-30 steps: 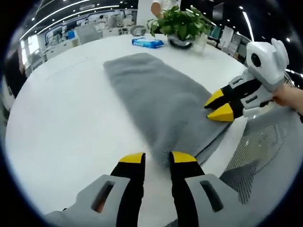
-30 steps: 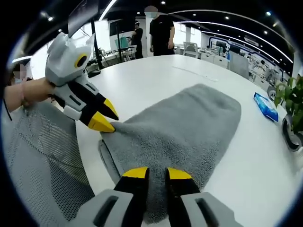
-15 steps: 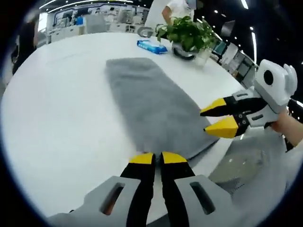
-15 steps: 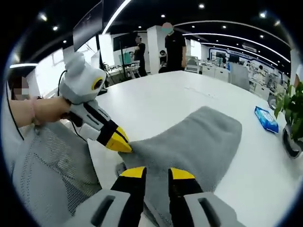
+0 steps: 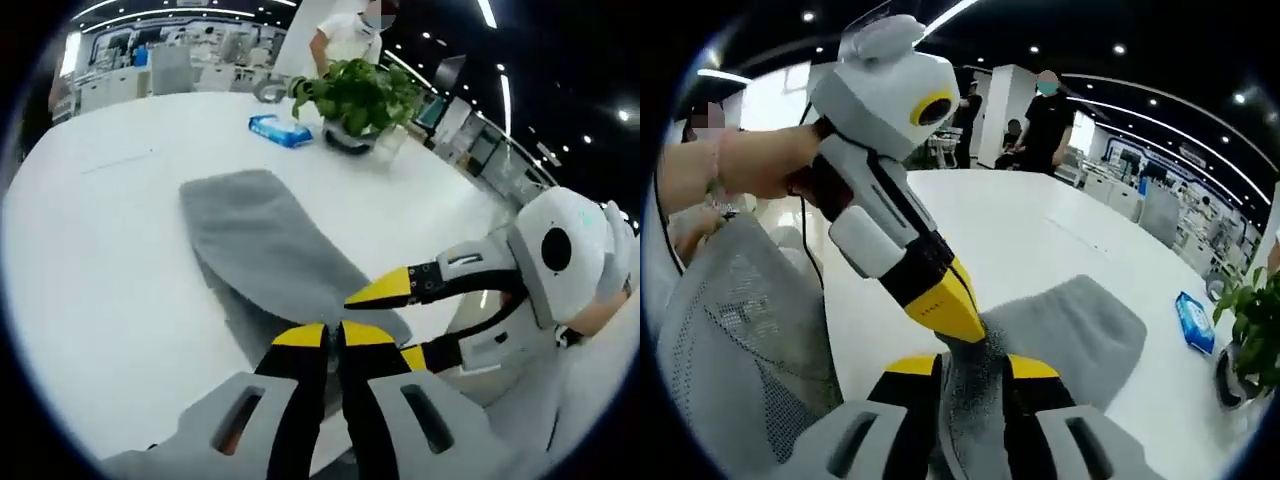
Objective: Open the folded towel by lifting each exposed corner and separating the folded layers until the towel lies flat within the target outline without major curled edges
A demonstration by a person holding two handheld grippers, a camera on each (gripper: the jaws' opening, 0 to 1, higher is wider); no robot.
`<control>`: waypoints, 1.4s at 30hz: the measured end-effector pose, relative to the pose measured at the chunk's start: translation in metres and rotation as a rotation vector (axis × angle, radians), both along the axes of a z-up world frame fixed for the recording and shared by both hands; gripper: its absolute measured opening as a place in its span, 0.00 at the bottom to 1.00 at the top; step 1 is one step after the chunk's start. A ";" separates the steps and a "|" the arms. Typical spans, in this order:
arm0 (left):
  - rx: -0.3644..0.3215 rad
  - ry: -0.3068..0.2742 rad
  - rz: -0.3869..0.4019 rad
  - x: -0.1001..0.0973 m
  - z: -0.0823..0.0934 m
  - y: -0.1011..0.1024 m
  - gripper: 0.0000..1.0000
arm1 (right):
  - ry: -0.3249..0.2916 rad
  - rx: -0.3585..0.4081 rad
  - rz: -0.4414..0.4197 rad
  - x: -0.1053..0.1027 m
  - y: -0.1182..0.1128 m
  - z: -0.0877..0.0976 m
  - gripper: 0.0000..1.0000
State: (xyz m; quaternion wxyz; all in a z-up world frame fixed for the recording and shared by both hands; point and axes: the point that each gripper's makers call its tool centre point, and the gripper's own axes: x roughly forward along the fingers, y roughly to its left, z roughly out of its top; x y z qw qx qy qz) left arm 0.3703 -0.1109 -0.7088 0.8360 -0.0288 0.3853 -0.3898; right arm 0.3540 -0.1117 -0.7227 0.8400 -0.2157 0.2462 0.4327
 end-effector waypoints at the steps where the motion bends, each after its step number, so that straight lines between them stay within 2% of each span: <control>1: 0.011 -0.005 -0.021 -0.001 0.000 -0.001 0.03 | -0.007 -0.010 0.002 0.002 -0.001 0.000 0.14; 3: 0.023 -0.005 -0.047 -0.003 0.001 -0.004 0.03 | -0.016 -0.028 0.005 0.006 -0.002 0.000 0.08; 5: 0.048 -0.035 -0.067 -0.001 0.002 -0.004 0.03 | -0.005 -0.025 0.005 0.009 -0.002 0.000 0.06; 8: 0.051 -0.046 -0.065 0.000 0.003 -0.004 0.03 | -0.002 -0.024 -0.002 0.011 -0.003 0.002 0.02; 11: 0.033 -0.069 -0.048 0.002 0.008 -0.001 0.04 | -0.001 0.001 -0.012 0.013 -0.005 0.008 0.00; 14: -0.017 -0.078 -0.009 0.005 0.013 0.004 0.04 | 0.004 0.031 -0.027 0.015 -0.006 0.014 0.00; 17: -0.077 -0.074 0.028 0.005 0.017 0.010 0.04 | -0.007 0.030 -0.031 0.017 -0.007 0.015 0.00; 20: -0.101 -0.079 0.065 0.007 0.020 0.020 0.01 | -0.010 0.025 -0.043 0.020 -0.011 0.016 0.00; 23: -0.065 -0.071 0.091 0.008 0.009 0.031 0.00 | -0.011 0.041 -0.074 0.024 -0.019 0.020 0.00; 24: -0.054 -0.046 0.086 0.005 0.002 0.032 0.00 | -0.005 0.064 -0.092 0.025 -0.022 0.023 0.00; 27: -0.017 -0.035 0.073 0.005 -0.014 0.028 0.00 | 0.007 0.084 -0.124 0.029 -0.030 0.027 0.00; 28: 0.043 -0.046 0.060 0.007 -0.025 0.028 0.00 | 0.011 0.092 -0.133 0.030 -0.032 0.027 0.00; 30: 0.096 -0.093 0.066 0.017 -0.034 0.025 0.00 | 0.027 0.113 -0.153 0.030 -0.036 0.028 0.00; 33: 0.110 -0.092 0.065 0.025 -0.049 0.012 0.00 | 0.029 0.115 -0.167 0.031 -0.040 0.029 0.00; 35: 0.142 -0.099 0.048 0.029 -0.060 0.006 0.00 | 0.029 0.118 -0.173 0.031 -0.041 0.030 0.00; 39: 0.270 -0.160 -0.035 0.029 -0.084 0.004 0.00 | 0.034 0.121 -0.179 0.031 -0.043 0.029 0.00; 42: 0.335 -0.184 -0.082 0.026 -0.097 0.006 0.00 | 0.034 0.120 -0.187 0.031 -0.044 0.029 0.00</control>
